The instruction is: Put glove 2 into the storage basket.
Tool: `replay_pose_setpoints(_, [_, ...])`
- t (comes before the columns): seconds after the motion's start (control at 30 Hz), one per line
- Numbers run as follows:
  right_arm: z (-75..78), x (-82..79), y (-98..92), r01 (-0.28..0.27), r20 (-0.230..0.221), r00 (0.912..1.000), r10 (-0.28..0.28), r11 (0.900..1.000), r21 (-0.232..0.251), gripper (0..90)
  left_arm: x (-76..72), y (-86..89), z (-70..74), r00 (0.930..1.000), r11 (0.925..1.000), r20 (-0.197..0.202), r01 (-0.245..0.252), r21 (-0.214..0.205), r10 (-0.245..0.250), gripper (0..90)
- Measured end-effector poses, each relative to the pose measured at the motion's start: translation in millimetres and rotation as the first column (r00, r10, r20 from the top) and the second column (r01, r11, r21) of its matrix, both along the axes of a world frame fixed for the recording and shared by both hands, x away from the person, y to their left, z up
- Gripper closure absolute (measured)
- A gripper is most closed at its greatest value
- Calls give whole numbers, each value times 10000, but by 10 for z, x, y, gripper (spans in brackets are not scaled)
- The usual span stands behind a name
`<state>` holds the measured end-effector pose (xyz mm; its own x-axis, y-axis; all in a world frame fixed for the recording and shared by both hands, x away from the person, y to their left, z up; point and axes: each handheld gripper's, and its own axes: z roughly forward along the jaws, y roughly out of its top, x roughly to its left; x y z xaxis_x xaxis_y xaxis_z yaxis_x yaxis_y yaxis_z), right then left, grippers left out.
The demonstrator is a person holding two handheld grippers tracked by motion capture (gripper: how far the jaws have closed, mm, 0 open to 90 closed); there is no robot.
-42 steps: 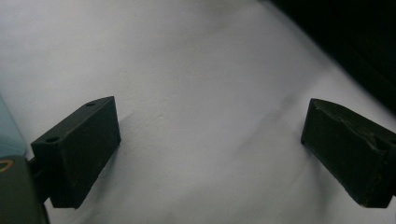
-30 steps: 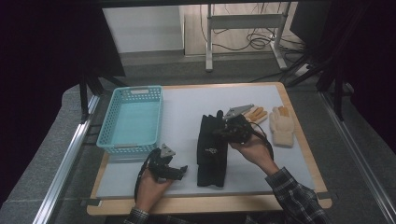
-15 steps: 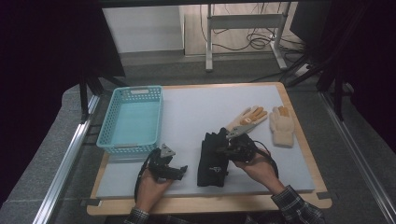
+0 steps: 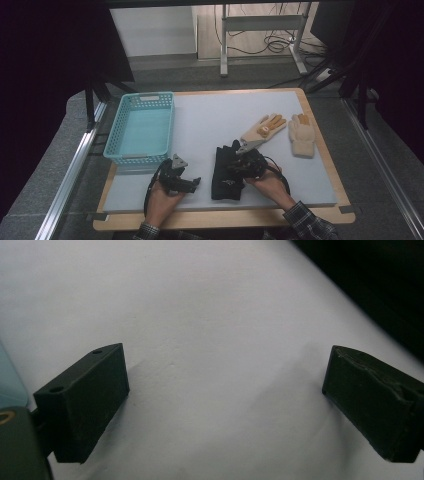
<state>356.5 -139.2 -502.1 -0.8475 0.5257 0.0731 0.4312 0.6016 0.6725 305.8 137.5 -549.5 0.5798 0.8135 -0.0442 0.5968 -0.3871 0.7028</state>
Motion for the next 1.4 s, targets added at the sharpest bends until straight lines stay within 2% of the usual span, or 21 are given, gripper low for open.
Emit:
replay_pose_setpoints(0.1, [72,9,-62,26,159,9999,-32,9994,344,598,0,0,1,10000,10000,-2,2,10,-2,50])
replay_pose_setpoints(0.27, [163,1,-223,167,430,9989,-192,9982,578,587,-4,-6,1,10000,10000,-16,-25,22,25,48])
replay_pose_setpoints(0.33, [154,-11,-315,156,459,9988,-184,9980,606,635,-5,-10,1,10000,10000,-14,-65,23,65,46])
replay_pose_setpoints(0.43, [81,-46,-448,91,253,9996,-105,9985,541,806,-3,-5,4,10000,10000,-47,-57,41,57,47])
replay_pose_setpoints(0.5, [12,-86,-512,44,118,9999,-48,9993,374,878,-1,-3,4,10000,10000,-72,-63,16,63,48])
replay_pose_setpoints(0.63, [-110,-192,-590,-81,-75,9999,82,9999,110,886,2,1,5,9999,10000,-94,-71,-23,70,50])
replay_pose_setpoints(0.7, [-155,-237,-610,-186,-109,9998,188,9996,231,886,4,8,5,10000,10000,-87,-27,-56,27,51])
replay_pose_setpoints(0.97, [-246,-314,-521,-619,-4,9981,619,9975,343,877,-7,117,11,9974,9974,-49,717,30,-717,59])
replay_pose_setpoints(1.1, [-248,-317,-432,-795,60,9968,794,9965,270,874,-25,212,8,9982,9982,-61,597,85,-597,59])
replay_pose_setpoints(1.27, [-261,-343,-314,-1074,66,9942,1072,9937,326,870,-46,355,7,9998,9999,-216,14,134,-11,43])
replay_pose_setpoints(1.4, [-269,-351,-200,-1273,102,9918,1270,9913,330,855,-64,410,-12,9999,10000,-103,30,22,-30,41])
